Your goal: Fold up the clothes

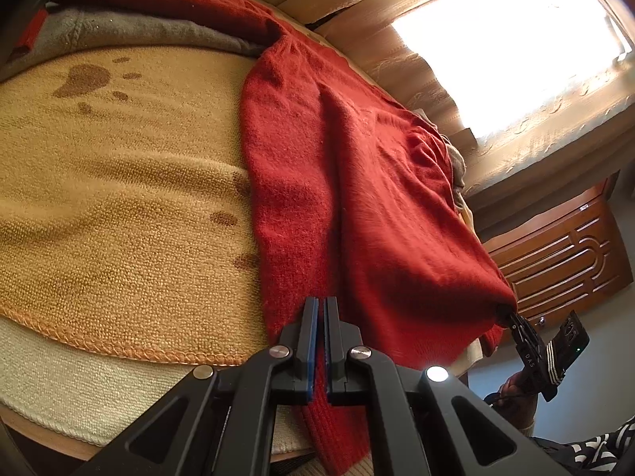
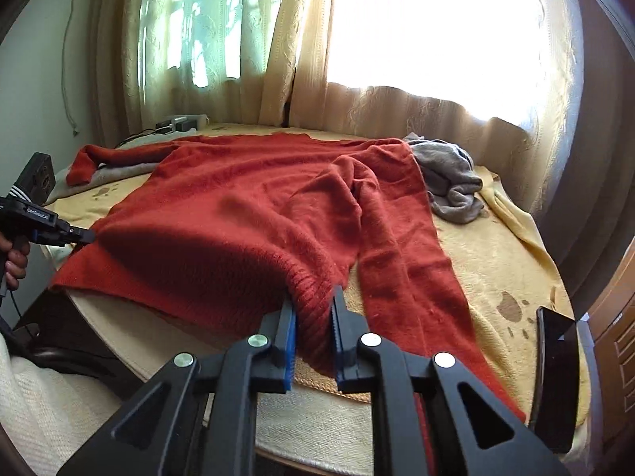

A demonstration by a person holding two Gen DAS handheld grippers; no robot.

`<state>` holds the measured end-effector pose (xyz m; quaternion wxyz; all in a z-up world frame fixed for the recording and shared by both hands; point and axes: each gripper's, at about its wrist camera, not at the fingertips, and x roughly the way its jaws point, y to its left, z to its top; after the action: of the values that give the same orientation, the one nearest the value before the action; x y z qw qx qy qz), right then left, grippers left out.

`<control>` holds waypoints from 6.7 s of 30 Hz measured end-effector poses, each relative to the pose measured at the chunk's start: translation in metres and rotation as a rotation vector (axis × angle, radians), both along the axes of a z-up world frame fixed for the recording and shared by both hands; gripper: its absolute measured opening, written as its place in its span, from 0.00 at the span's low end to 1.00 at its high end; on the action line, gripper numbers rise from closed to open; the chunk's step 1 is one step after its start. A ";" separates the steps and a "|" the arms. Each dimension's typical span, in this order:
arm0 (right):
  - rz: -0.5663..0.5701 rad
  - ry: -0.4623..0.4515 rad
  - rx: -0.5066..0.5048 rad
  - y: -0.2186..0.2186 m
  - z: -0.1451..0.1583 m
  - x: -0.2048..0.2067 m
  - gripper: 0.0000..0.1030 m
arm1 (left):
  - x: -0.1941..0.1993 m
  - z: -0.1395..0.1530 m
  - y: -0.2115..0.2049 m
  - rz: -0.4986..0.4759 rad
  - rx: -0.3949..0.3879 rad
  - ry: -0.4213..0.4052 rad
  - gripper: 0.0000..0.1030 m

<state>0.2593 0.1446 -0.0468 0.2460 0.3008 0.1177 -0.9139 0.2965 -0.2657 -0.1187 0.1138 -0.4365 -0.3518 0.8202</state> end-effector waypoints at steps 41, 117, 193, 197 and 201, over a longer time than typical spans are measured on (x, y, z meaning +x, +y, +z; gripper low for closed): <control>0.016 -0.014 -0.050 0.004 -0.017 -0.008 1.00 | 0.033 0.008 -0.016 0.090 0.235 -0.095 0.79; 0.202 -0.408 -0.199 0.008 -0.029 0.004 0.09 | 0.060 0.038 -0.062 0.280 0.120 0.030 0.06; -0.294 0.086 0.541 -0.048 -0.016 -0.372 1.00 | -0.254 0.027 -0.180 0.409 -0.136 -0.004 0.07; -0.282 0.131 0.510 -0.044 0.001 -0.343 1.00 | -0.247 0.032 -0.176 0.379 -0.137 -0.017 0.07; -0.104 0.145 0.374 -0.054 0.029 -0.284 1.00 | -0.232 0.041 -0.161 0.348 -0.193 -0.047 0.07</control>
<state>-0.0244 0.0906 -0.0183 0.1291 0.2805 0.2870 -0.9068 0.0643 -0.4270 -0.0775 -0.0803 -0.3969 -0.3444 0.8470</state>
